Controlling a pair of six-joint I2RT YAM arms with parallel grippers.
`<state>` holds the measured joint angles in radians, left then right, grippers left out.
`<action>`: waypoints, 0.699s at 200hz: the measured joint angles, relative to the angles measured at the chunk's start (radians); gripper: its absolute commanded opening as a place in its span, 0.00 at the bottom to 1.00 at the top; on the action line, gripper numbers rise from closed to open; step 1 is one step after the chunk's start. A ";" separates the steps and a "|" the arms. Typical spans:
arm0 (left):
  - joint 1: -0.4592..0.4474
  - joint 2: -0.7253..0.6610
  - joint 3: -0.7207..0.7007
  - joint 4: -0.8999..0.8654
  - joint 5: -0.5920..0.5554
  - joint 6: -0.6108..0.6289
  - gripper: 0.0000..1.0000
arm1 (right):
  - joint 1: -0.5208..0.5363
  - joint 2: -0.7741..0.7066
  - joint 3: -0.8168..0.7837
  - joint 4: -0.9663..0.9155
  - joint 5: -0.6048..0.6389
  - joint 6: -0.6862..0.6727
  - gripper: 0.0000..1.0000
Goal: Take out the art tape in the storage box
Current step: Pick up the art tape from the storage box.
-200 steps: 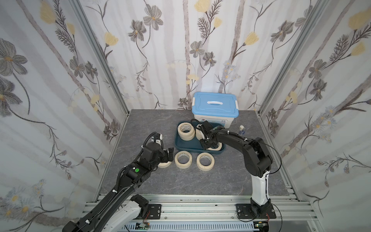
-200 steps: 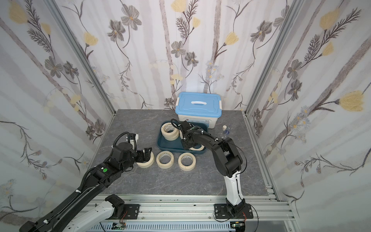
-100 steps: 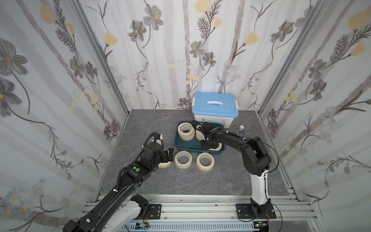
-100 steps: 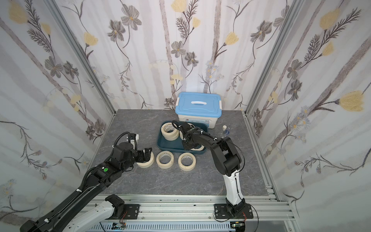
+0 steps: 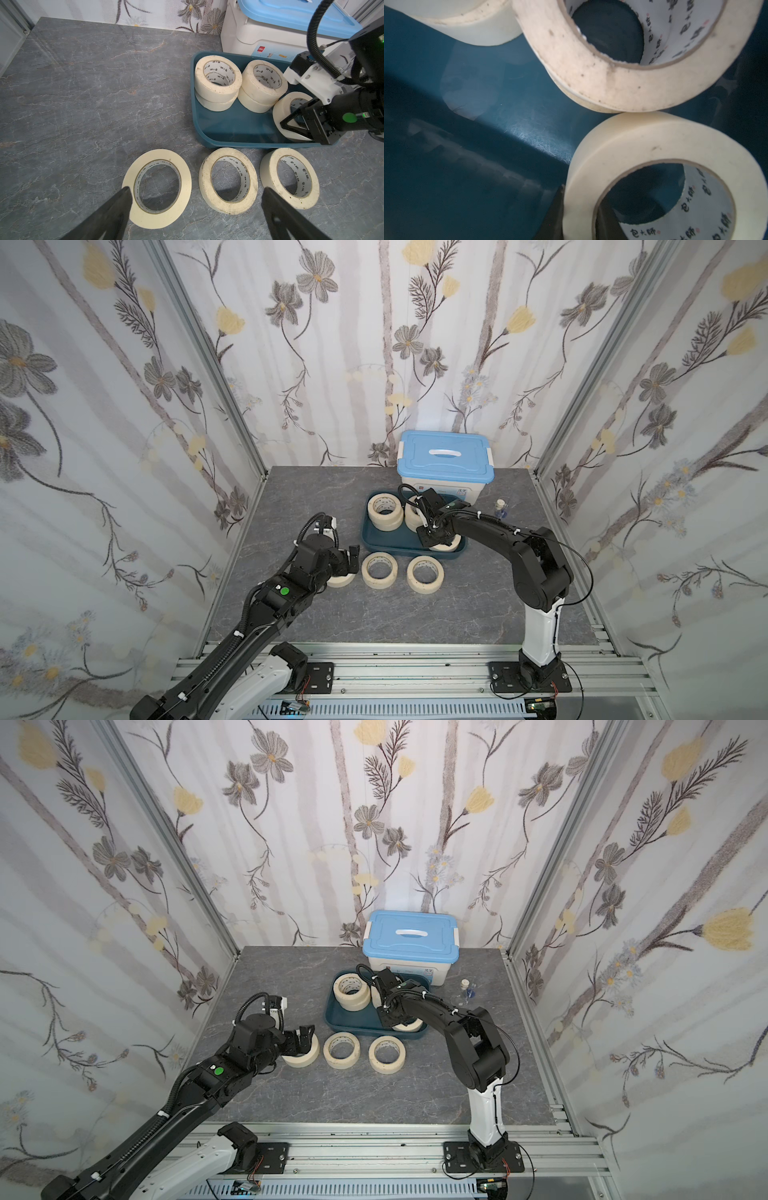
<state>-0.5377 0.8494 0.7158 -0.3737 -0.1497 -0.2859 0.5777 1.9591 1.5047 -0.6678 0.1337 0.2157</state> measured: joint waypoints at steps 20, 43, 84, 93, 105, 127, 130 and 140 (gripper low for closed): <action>0.000 0.006 0.004 0.000 0.000 -0.002 1.00 | 0.000 -0.030 -0.006 0.000 -0.003 0.000 0.16; 0.000 0.016 0.011 0.002 0.004 -0.002 1.00 | 0.000 -0.072 -0.017 -0.012 -0.003 -0.007 0.16; 0.000 0.051 0.024 0.006 0.018 -0.002 1.00 | 0.000 -0.179 -0.067 -0.023 -0.002 -0.011 0.17; 0.000 0.061 0.029 0.010 0.023 -0.002 1.00 | 0.000 -0.209 -0.085 -0.031 -0.002 -0.011 0.16; 0.000 0.072 0.036 0.011 0.024 -0.002 1.00 | 0.000 -0.247 -0.109 -0.042 -0.002 -0.011 0.16; 0.000 0.086 0.048 0.020 0.026 -0.001 1.00 | 0.000 -0.315 -0.157 -0.056 0.000 -0.010 0.16; 0.000 0.087 0.049 0.022 0.028 -0.001 1.00 | 0.000 -0.325 -0.165 -0.057 0.000 -0.011 0.17; 0.000 0.092 0.053 0.024 0.031 0.001 1.00 | 0.000 -0.358 -0.188 -0.061 0.000 -0.010 0.16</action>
<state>-0.5377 0.9413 0.7689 -0.3492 -0.1188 -0.2852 0.5777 1.6009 1.3170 -0.7284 0.1337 0.2054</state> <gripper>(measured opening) 0.997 0.231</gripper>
